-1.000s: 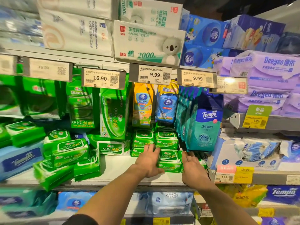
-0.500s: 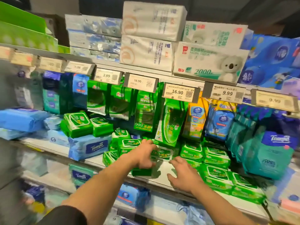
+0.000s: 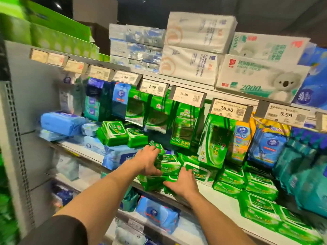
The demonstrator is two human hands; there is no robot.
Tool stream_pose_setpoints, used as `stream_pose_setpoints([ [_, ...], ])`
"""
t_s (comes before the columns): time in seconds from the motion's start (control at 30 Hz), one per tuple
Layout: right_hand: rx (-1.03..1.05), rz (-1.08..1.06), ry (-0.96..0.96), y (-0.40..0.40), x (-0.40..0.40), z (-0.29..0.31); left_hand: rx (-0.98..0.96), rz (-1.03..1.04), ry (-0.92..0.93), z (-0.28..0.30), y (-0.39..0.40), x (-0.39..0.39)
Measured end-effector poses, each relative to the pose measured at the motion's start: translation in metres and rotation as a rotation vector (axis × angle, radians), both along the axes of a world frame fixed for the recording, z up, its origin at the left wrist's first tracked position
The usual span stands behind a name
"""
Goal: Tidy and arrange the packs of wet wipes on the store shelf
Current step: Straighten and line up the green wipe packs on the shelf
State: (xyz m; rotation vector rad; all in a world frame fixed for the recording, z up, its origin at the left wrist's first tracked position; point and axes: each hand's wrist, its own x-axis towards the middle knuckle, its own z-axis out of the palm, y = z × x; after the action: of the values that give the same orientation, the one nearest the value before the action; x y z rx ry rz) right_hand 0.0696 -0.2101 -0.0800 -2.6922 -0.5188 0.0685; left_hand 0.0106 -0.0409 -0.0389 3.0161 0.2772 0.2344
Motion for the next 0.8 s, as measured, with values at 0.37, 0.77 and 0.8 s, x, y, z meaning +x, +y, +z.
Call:
stream_pose_setpoints([
  [0.37, 0.025, -0.032, 0.052, -0.012, 0.011, -0.013, -0.028, -0.023, 0.041, 0.001, -0.027, 0.02],
  [0.77, -0.151, 0.032, 0.134, -0.108, 0.047, 0.004, -0.033, -0.044, 0.17, -0.002, -0.047, 0.051],
  [0.8, -0.162, 0.03, 0.137, -0.113, 0.049, 0.005, -0.011, -0.049, 0.179, -0.002, -0.049, 0.052],
])
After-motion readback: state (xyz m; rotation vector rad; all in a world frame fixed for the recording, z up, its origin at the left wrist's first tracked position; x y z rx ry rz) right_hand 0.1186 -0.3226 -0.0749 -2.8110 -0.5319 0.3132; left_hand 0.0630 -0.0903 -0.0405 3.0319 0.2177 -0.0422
